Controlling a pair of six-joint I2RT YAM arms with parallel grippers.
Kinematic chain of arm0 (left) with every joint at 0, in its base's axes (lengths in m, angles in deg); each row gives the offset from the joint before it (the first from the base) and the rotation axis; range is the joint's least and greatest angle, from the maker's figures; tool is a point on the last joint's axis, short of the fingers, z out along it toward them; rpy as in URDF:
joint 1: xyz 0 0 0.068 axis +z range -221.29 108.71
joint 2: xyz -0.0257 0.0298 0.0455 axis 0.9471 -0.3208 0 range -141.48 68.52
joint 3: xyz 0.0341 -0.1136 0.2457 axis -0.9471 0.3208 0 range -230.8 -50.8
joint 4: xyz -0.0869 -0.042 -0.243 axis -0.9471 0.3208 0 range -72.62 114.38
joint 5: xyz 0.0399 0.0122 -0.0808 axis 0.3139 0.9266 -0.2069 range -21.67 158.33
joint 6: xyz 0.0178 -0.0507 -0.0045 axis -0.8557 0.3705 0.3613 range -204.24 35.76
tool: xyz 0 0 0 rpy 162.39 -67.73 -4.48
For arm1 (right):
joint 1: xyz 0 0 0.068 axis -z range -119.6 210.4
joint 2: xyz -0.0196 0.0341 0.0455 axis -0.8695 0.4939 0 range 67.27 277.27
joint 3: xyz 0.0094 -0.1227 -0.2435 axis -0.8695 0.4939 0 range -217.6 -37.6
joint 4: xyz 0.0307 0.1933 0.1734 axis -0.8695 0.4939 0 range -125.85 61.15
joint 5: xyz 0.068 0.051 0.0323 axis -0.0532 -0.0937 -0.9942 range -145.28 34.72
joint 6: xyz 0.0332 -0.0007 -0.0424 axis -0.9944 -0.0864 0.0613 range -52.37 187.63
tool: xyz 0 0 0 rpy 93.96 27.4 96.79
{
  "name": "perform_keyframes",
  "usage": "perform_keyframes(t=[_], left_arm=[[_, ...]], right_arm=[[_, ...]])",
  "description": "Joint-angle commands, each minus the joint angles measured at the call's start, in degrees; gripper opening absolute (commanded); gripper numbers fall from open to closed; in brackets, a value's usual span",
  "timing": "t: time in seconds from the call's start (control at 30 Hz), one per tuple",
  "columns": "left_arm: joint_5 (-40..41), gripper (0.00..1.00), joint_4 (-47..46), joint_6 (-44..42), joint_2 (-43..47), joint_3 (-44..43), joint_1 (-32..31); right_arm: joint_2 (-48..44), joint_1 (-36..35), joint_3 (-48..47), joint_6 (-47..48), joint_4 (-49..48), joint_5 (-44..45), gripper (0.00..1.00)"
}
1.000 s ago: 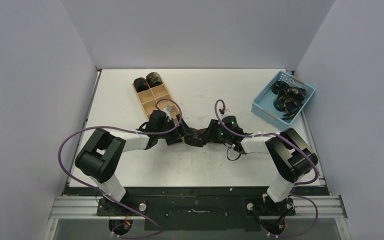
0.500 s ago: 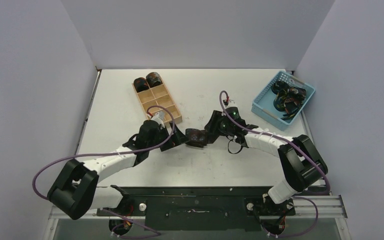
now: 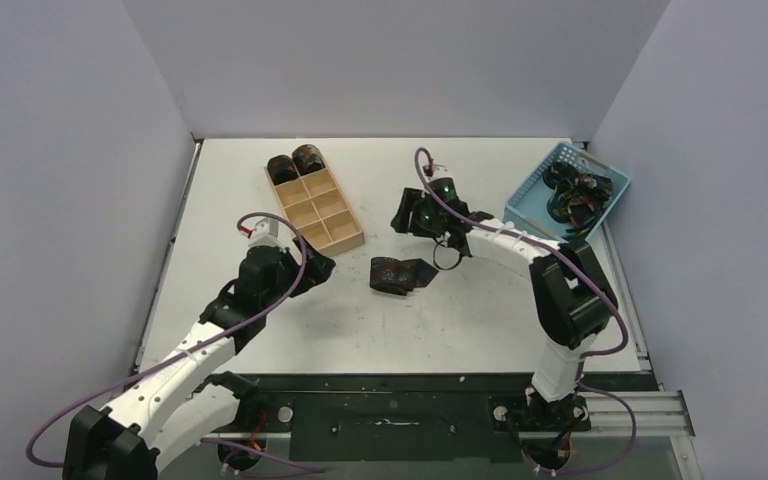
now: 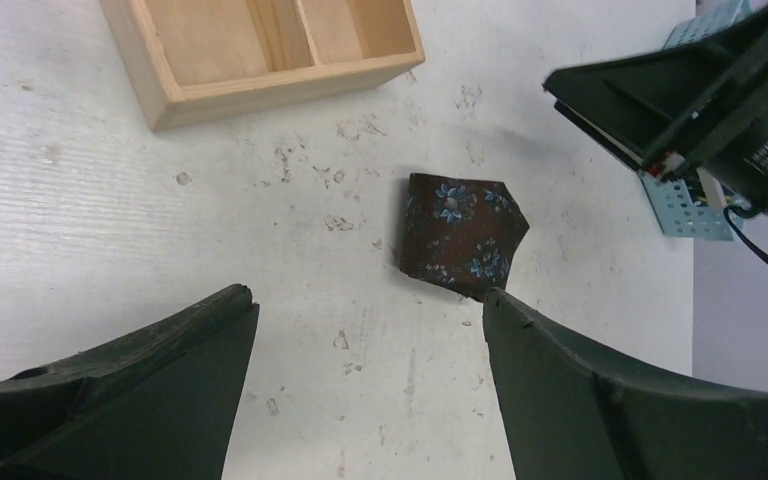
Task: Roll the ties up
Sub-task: Move the storage box to the center of the board.
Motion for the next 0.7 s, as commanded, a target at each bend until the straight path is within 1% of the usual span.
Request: perform_keyframes(t=[0.0, 0.07, 0.13, 0.27, 0.43, 0.5, 0.57, 0.67], left_arm=[[4.1, 0.81, 6.1, -1.6, 6.2, -2.1, 0.7], [3.6, 0.81, 6.6, -0.9, 8.8, -0.8, 0.8], [3.1, 0.81, 7.5, -0.5, 10.7, 0.2, 0.9], [2.4, 0.82, 9.8, -0.3, 13.8, 1.8, 0.9], [2.8, 0.82, 11.5, -0.1, 18.1, 3.2, 1.1], [3.3, 0.82, 12.8, -0.4, 18.9, 2.9, 1.1], [4.0, 0.82, 14.1, -1.0, 19.7, 2.4, 1.1], [4.8, 0.82, 14.7, -1.8, 20.4, 1.9, 1.2]], right_arm=[[7.4, -5.7, -13.9, 10.4, 5.2, 2.0, 0.63], [11.7, -7.1, -19.3, 13.5, 7.6, 2.8, 0.67], [15.4, -7.6, -23.5, 15.5, 9.3, 2.3, 0.69], [20.2, -9.0, -29.2, 18.2, 10.5, 2.0, 0.71], [26.7, -10.0, -37.6, 19.3, 15.3, 4.5, 0.7], [29.4, -10.0, -40.5, 19.3, 17.1, 6.1, 0.66], [30.4, -9.9, -41.0, 18.8, 17.8, 7.2, 0.6], [30.8, -9.6, -40.2, 17.3, 18.4, 9.4, 0.45]])
